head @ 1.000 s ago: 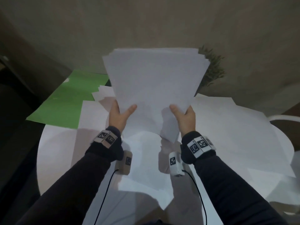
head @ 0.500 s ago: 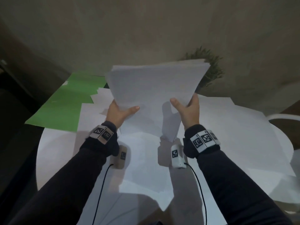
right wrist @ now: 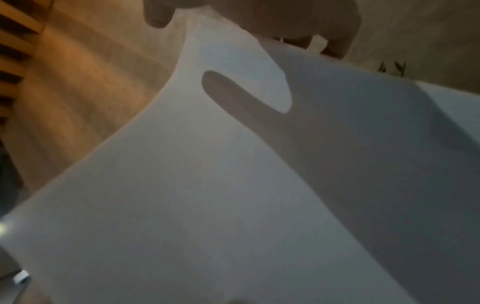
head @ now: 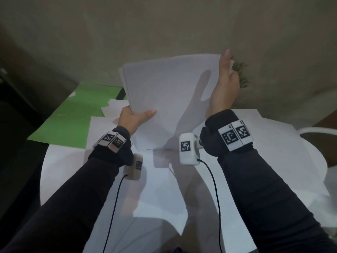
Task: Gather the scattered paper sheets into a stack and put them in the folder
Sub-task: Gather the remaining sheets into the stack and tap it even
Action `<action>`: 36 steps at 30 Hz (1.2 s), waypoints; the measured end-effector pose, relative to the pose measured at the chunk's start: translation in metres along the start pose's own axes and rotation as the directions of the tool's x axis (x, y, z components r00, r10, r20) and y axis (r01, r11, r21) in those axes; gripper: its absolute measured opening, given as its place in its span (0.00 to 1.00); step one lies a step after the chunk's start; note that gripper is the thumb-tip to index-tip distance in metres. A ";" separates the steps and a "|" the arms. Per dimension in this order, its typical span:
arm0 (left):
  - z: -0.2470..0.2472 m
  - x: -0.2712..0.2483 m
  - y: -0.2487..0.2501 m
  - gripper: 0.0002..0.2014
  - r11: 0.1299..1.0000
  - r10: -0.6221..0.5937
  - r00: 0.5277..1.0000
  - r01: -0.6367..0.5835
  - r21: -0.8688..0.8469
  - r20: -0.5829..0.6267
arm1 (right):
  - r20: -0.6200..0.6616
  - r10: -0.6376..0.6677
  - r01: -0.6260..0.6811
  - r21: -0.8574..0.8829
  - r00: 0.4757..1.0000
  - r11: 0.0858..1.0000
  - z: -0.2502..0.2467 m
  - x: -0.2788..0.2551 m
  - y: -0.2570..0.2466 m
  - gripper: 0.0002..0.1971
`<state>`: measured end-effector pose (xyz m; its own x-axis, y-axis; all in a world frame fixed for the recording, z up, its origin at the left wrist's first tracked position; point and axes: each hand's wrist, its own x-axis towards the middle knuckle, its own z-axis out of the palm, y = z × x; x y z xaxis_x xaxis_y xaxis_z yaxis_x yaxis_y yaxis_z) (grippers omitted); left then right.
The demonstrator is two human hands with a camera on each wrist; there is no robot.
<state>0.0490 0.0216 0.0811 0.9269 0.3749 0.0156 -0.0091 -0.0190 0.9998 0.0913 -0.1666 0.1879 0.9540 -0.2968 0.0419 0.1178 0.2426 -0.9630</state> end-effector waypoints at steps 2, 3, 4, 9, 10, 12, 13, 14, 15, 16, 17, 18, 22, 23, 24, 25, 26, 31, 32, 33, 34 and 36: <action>-0.001 0.000 0.002 0.16 1.000 -0.003 0.999 0.003 -0.007 0.037 | -0.015 -0.014 0.014 0.030 1.000 0.999 0.006 0.005 -0.007 0.20; -0.002 0.000 0.003 0.20 1.000 -0.007 0.999 0.007 -0.004 0.051 | -0.026 -0.023 0.023 0.028 0.999 0.999 0.009 0.007 -0.010 0.18; -0.003 0.001 0.003 0.23 1.000 -0.005 0.998 0.006 -0.008 0.062 | -0.035 -0.038 0.039 0.010 0.999 0.999 0.011 0.008 -0.012 0.17; -0.007 0.002 0.011 0.36 0.999 0.038 0.997 -0.035 -0.038 0.072 | -0.084 -0.085 0.084 -0.025 0.993 0.996 0.013 0.016 -0.008 0.10; -0.007 0.001 0.012 0.37 0.998 0.048 0.997 -0.045 -0.041 0.065 | -0.081 -0.087 0.086 -0.017 0.993 0.996 0.013 0.015 -0.007 0.10; -0.006 0.001 0.013 0.33 0.997 0.038 0.997 -0.034 -0.065 0.061 | -0.075 -0.095 0.093 -0.022 0.993 0.995 0.013 0.015 -0.006 0.09; -0.005 0.001 0.014 0.30 0.996 0.031 0.998 -0.026 -0.079 0.060 | -0.072 -0.101 0.099 -0.032 0.992 0.995 0.013 0.015 -0.005 0.10; -0.004 0.001 0.014 0.28 0.996 0.030 0.998 -0.024 -0.086 0.064 | -0.071 -0.104 0.102 -0.039 0.992 0.994 0.013 0.017 -0.005 0.11; -0.004 0.002 0.012 0.26 0.996 0.024 0.998 -0.019 -0.085 0.066 | -0.071 -0.108 0.106 -0.042 0.992 0.994 0.012 0.018 -0.004 0.11; -0.004 0.002 0.011 0.23 0.997 0.015 0.998 -0.011 -0.076 0.061 | -0.067 -0.107 0.104 -0.042 0.992 0.994 0.011 0.018 -0.003 0.10; -0.004 0.002 0.009 0.18 0.998 0.006 0.999 -0.003 -0.070 0.051 | -0.062 -0.102 0.100 -0.042 0.993 0.994 0.009 0.018 -0.001 0.10; -0.003 0.002 0.008 0.15 0.998 0.000 0.999 0.003 -0.063 0.043 | -0.059 -0.095 0.092 -0.051 0.994 0.994 0.007 0.018 0.000 0.10; 0.001 -0.002 0.009 0.08 0.998 0.014 0.999 -0.013 -0.057 0.030 | -0.041 -0.131 0.128 -0.070 0.991 0.989 0.003 0.017 0.004 0.10; 0.002 -0.003 0.010 0.08 0.997 0.025 1.000 -0.024 -0.071 0.013 | -0.024 -0.152 0.150 -0.055 0.988 0.987 0.002 0.017 0.003 0.08; 0.002 -0.004 0.011 0.07 0.995 0.034 0.999 -0.034 -0.089 -0.006 | -0.001 -0.172 0.172 -0.026 0.985 0.985 0.002 0.017 0.002 0.07; 0.001 -0.004 0.011 0.06 0.993 0.036 0.999 -0.038 -0.109 -0.022 | 0.026 -0.190 0.189 0.010 0.982 0.982 0.000 0.018 0.001 0.04; 0.000 -0.005 0.011 0.06 0.992 0.033 0.999 -0.037 -0.121 -0.032 | 0.056 -0.193 0.191 0.044 0.980 0.981 -0.003 0.019 0.001 0.05; -0.006 -0.009 0.008 0.07 0.994 0.006 0.999 -0.011 -0.112 -0.044 | 0.302 0.066 -0.043 -0.081 0.951 0.996 -0.030 0.022 0.033 0.23; -0.005 -0.011 0.009 0.07 0.994 0.008 0.999 -0.013 -0.110 -0.051 | 0.358 0.135 -0.084 -0.156 0.924 0.984 -0.035 0.019 0.043 0.24; -0.003 -0.011 0.010 0.06 0.994 0.013 0.998 -0.019 -0.107 -0.061 | 0.385 0.172 -0.088 -0.227 0.907 0.970 -0.040 0.016 0.052 0.22; -0.001 -0.011 0.011 0.06 0.994 0.021 0.997 -0.029 -0.104 -0.074 | 0.393 0.173 -0.071 -0.260 0.903 0.963 -0.043 0.014 0.059 0.18; 0.003 -0.012 0.013 0.07 0.994 0.037 0.994 -0.048 -0.100 -0.106 | 0.377 0.120 -0.025 -0.247 0.919 0.969 -0.044 0.011 0.063 0.14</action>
<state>0.0392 0.0140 0.0941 0.8810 0.4701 0.0544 -0.0911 0.0556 0.9943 0.0974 -0.1956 0.1163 0.9943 0.1045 0.0235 0.0221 0.0142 -0.9997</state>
